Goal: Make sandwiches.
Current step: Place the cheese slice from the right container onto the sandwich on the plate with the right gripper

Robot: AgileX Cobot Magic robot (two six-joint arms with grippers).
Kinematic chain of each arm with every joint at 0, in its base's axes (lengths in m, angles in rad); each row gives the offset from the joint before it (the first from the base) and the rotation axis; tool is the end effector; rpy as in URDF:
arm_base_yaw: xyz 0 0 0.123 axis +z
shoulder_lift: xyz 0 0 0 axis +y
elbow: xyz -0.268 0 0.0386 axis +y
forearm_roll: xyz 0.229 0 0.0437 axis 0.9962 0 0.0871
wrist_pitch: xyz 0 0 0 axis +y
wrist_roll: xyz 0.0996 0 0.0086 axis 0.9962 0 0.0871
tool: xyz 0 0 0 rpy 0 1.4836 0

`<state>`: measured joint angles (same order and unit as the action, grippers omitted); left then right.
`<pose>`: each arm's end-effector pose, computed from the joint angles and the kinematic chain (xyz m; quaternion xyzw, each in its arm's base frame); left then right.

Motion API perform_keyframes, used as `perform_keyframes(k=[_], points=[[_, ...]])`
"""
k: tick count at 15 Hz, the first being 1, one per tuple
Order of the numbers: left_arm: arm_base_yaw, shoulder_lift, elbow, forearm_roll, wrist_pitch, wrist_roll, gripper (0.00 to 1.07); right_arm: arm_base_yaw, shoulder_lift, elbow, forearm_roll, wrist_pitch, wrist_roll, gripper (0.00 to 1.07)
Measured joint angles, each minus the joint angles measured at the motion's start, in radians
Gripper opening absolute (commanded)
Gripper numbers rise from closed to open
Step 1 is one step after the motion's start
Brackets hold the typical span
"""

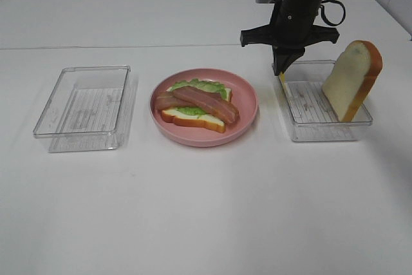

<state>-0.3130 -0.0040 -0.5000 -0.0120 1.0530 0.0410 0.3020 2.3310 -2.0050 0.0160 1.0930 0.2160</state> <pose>0.0004 -0.0012 0.2648 0.1499 0.8368 -0.0773 0.5208 0.4456 0.1403 0.1615 -0.0399 0.9920 0.0378 0.1133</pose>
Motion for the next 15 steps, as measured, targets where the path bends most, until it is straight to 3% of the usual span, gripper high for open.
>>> perform_keyframes(k=[7, 9, 15], points=[[0.000, 0.000, 0.000, 0.000, 0.000, 0.000, 0.74, 0.000, -0.110, 0.000, 0.005, 0.031, -0.003, 0.00], [0.000, 0.000, 0.000, 0.000, 0.000, 0.000, 0.74, 0.000, -0.175, 0.000, 0.065, 0.041, -0.034, 0.00], [0.000, 0.000, 0.000, 0.000, 0.000, 0.000, 0.74, 0.001, -0.189, 0.064, 0.488, 0.003, -0.209, 0.00]])
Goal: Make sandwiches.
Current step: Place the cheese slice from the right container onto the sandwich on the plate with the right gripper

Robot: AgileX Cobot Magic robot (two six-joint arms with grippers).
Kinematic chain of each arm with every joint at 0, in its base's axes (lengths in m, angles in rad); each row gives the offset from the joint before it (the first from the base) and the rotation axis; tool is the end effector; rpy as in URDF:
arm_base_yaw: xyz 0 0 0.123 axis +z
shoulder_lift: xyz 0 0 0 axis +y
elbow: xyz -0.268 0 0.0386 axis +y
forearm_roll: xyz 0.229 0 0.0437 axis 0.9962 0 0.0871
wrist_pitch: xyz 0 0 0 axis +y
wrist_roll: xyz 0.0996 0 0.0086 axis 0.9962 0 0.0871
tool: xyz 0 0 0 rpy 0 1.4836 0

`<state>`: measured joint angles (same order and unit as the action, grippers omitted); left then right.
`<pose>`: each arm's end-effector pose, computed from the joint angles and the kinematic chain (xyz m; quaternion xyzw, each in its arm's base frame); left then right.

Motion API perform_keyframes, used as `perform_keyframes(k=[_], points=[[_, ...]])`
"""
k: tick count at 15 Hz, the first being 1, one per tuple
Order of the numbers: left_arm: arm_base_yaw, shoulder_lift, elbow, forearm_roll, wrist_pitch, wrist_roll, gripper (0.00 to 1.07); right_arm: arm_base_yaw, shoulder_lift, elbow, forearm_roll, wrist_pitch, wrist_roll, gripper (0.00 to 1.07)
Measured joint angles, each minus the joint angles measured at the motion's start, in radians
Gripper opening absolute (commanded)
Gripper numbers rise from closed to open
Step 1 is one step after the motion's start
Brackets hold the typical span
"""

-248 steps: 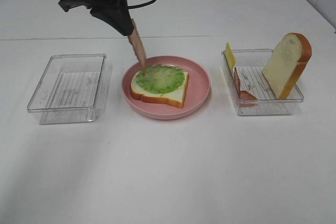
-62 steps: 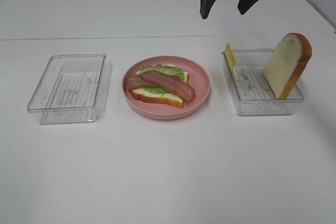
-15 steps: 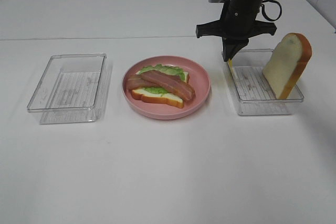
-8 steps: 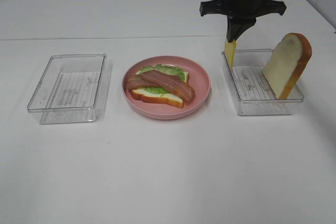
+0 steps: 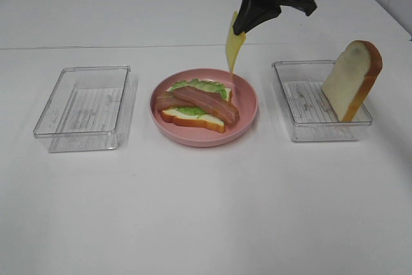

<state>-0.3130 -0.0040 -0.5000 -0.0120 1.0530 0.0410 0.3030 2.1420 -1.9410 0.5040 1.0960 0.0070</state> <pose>0.0004 -0.0012 0.2648 0.1499 0.8368 -0.0773 0.5208 0.4138 0.1744 0.2421 -0.0690 0.9529 0.2626 0.1349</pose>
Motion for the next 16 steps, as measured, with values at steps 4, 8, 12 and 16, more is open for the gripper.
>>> perform_keyframes(k=[4, 8, 12, 16], points=[[0.000, 0.000, 0.000, 0.000, 0.000, 0.000, 0.74, 0.033, 0.063, 0.055, 0.184, -0.037, -0.095, 0.00], [0.000, 0.000, 0.000, 0.000, 0.000, 0.000, 0.74, 0.110, 0.132, 0.055, 0.300, -0.124, -0.168, 0.00], [0.000, 0.000, 0.000, 0.000, 0.000, 0.000, 0.74, 0.109, 0.160, 0.055, 0.208, -0.188, -0.127, 0.00], [0.000, 0.000, 0.000, 0.000, 0.000, 0.000, 0.74, 0.093, 0.160, 0.057, -0.020, -0.173, 0.056, 0.02]])
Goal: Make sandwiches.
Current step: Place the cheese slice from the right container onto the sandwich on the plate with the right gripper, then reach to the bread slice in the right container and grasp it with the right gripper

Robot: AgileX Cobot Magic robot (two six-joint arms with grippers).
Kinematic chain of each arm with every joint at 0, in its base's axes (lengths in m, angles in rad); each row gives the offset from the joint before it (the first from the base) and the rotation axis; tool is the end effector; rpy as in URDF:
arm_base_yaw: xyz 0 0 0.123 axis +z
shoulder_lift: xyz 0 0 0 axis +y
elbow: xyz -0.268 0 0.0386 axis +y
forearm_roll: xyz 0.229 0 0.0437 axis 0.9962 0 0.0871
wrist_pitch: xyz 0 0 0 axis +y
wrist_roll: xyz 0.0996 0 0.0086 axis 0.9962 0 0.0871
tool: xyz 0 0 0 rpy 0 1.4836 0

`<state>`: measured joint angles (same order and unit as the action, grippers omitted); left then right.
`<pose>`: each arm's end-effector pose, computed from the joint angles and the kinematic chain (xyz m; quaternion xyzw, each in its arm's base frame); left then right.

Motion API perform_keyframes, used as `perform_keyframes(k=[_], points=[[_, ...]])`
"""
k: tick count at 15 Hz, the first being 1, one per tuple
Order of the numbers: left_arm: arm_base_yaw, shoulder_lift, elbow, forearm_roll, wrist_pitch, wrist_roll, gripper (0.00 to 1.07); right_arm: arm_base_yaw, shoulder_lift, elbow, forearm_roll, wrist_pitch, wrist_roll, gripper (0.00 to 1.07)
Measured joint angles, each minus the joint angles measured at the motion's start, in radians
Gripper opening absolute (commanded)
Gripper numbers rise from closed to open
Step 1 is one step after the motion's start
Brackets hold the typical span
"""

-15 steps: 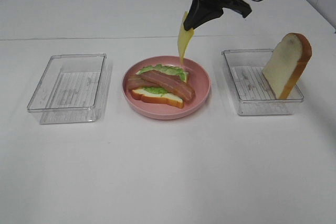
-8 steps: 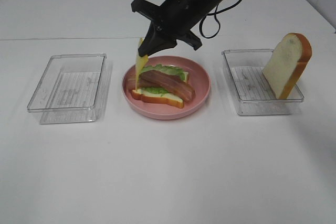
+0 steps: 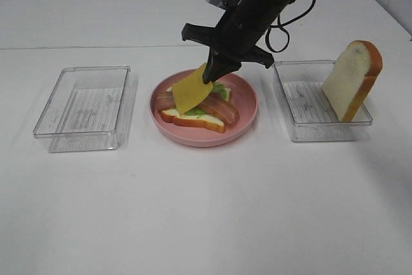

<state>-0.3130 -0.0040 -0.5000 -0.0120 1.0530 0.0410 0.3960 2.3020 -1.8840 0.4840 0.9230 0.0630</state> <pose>0.0004 -0.0012 0.2648 0.1499 0.8368 -0.0773 0.5208 0.4182 0.2151 0.1573 -0.0478 0.9641 0.2408 0.1011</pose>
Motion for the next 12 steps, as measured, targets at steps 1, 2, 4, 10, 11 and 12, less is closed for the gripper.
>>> perform_keyframes(k=[1, 2, 4, 10, 11, 12], points=[[0.000, 0.000, 0.000, 0.000, 0.000, 0.000, 0.74, -0.001, 0.000, 0.001, -0.024, 0.005, 0.019, 0.09], [0.000, 0.000, 0.000, 0.000, 0.000, 0.000, 0.74, -0.001, 0.000, 0.001, -0.039, 0.014, 0.035, 0.23], [0.000, 0.000, 0.000, 0.000, 0.000, 0.000, 0.74, -0.001, 0.000, 0.001, -0.046, 0.014, 0.044, 0.47], [0.000, 0.000, 0.000, 0.000, 0.000, 0.000, 0.74, -0.001, -0.108, 0.001, -0.177, 0.049, 0.044, 0.69], [0.000, 0.000, 0.000, 0.000, 0.000, 0.000, 0.74, -0.005, -0.144, 0.001, -0.220, 0.063, 0.044, 0.69], [0.000, 0.000, 0.000, 0.000, 0.000, 0.000, 0.74, -0.017, -0.174, 0.000, -0.240, 0.089, 0.044, 0.69]])
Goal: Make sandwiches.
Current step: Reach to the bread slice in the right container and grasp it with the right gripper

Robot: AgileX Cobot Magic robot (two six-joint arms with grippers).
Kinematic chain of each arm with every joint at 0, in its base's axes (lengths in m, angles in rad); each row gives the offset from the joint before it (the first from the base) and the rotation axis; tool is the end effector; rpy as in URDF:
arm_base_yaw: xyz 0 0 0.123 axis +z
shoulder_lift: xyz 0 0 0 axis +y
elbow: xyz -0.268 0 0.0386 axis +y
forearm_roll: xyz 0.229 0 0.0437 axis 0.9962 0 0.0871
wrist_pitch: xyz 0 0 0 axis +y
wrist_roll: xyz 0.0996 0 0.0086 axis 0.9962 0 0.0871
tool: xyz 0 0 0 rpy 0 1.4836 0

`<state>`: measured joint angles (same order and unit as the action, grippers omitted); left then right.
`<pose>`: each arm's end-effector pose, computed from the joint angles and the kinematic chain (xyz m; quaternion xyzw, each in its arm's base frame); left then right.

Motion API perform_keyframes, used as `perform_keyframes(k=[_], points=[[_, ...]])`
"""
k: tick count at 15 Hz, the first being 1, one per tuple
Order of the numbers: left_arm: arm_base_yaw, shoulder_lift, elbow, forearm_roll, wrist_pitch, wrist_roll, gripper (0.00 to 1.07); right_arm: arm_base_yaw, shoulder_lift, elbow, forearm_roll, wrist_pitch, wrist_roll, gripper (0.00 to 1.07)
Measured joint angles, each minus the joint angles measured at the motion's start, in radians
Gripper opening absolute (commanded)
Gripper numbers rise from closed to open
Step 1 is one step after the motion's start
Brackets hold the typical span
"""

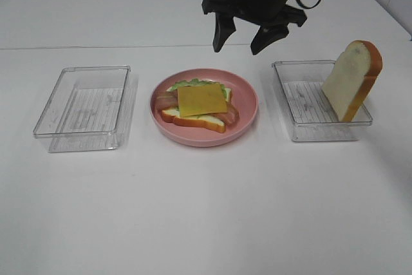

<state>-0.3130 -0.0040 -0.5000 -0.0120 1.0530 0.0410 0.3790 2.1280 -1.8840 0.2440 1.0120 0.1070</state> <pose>0.0004 -0.0012 0.2648 0.1499 0.8368 -0.0773 0.5208 0.4074 0.1843 0.2276 -0.0896 0.9694 0.1583 0.1649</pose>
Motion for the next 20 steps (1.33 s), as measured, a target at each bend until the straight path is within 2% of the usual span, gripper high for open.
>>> perform_keyframes(k=[2, 5, 7, 11, 20], points=[[0.000, 0.000, 0.000, 0.000, 0.000, 0.000, 0.74, -0.025, -0.026, -0.002, -0.010, 0.025, 0.001, 0.69], [0.000, 0.000, 0.000, 0.000, 0.000, 0.000, 0.74, -0.131, -0.097, -0.002, -0.055, 0.111, 0.001, 0.69], [0.000, 0.000, 0.000, 0.000, 0.000, 0.000, 0.74, -0.233, -0.140, -0.002, -0.129, 0.193, -0.004, 0.69], [0.000, 0.000, 0.000, 0.000, 0.000, 0.000, 0.74, -0.330, -0.141, -0.004, -0.178, 0.197, -0.009, 0.69], [0.000, 0.000, 0.000, 0.000, 0.000, 0.000, 0.74, -0.345, 0.003, -0.002, -0.193, 0.204, -0.055, 0.69]])
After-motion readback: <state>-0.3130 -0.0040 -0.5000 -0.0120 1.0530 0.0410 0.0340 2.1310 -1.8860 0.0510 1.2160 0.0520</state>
